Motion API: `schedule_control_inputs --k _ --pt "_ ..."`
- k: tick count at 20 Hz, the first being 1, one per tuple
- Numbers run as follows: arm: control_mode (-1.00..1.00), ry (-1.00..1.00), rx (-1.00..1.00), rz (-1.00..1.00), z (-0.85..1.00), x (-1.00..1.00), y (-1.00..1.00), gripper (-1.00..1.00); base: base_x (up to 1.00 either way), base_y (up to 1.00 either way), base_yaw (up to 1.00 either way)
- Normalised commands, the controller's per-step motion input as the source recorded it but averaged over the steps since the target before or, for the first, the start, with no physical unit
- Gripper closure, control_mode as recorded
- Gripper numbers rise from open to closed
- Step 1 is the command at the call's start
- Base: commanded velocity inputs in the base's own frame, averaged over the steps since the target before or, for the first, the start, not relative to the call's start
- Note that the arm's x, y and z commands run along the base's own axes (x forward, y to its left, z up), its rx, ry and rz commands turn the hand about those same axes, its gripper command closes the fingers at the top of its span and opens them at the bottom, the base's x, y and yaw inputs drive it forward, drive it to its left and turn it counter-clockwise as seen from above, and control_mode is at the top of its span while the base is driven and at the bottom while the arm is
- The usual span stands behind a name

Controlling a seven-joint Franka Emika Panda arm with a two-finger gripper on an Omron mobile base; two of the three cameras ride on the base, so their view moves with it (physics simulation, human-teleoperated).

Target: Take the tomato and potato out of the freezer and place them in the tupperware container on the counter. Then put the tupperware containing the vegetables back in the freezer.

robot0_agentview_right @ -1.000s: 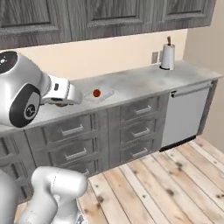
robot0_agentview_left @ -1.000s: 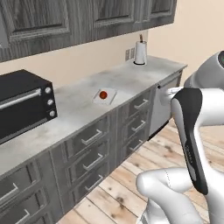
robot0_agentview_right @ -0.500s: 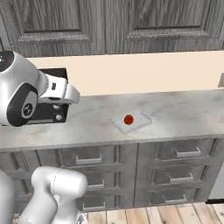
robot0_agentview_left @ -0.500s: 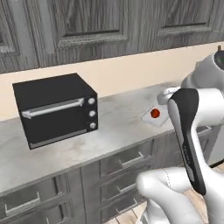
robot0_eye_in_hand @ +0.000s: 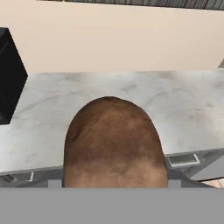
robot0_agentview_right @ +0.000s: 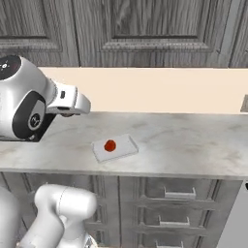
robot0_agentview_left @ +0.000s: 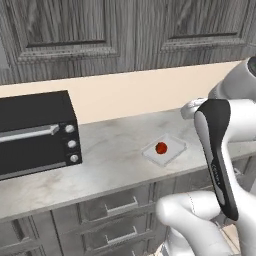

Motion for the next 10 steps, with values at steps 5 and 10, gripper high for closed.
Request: schedule_control_inputs --k 5,10 --pt "1.0 0.0 0.0 0.0 0.0 0.0 0.0 1.0 0.54 -0.23 0.17" --pt "1.0 0.0 0.0 0.0 0.0 0.0 0.0 1.0 0.33 -0.04 0.0"
